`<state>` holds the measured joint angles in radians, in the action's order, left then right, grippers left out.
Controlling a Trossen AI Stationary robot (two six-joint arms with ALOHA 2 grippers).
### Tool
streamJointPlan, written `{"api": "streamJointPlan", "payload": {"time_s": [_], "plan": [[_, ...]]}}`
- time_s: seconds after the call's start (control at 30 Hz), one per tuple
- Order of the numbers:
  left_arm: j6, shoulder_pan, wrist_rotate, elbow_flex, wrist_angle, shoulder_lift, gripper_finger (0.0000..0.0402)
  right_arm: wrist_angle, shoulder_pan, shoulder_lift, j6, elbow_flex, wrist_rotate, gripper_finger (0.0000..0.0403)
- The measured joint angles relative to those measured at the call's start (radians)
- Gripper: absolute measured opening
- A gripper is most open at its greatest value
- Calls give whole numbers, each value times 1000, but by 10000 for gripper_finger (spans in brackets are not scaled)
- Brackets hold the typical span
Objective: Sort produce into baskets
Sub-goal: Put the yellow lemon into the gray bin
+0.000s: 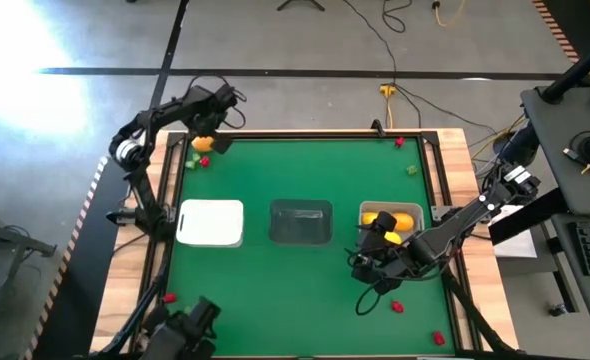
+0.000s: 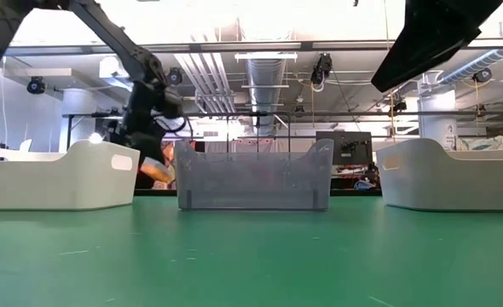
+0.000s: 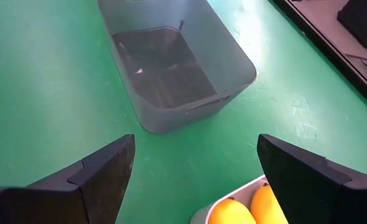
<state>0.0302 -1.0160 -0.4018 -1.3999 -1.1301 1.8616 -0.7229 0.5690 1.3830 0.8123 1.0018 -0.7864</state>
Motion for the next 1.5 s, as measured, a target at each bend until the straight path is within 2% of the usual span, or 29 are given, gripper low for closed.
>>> {"api": "streamJointPlan", "payload": {"time_s": [0.4,0.77,0.87,1.03,1.07,1.2,1.3,1.4,1.5], "plan": [[40,-17,-8,-60,-27,174,327,-1,0,0,33,-1,0,334],[44,-17,-3,-46,-28,223,320,-1,-14,0,38,-1,-2,333],[45,-14,1,-46,-22,221,298,-1,-13,0,52,-1,-2,333],[26,-6,41,-45,-3,218,225,-1,-13,7,78,-1,-2,330],[16,-2,54,-45,6,214,213,-1,-9,12,79,-1,-2,328],[-5,34,116,-43,14,178,211,-2,10,38,79,-2,-2,320],[-7,74,223,-51,21,95,211,-1,21,55,79,-2,-21,315],[-11,143,346,-47,72,-11,229,-1,24,59,82,-2,-42,309],[-8,254,401,-29,148,-123,236,-2,35,59,86,-2,-97,305]]}}
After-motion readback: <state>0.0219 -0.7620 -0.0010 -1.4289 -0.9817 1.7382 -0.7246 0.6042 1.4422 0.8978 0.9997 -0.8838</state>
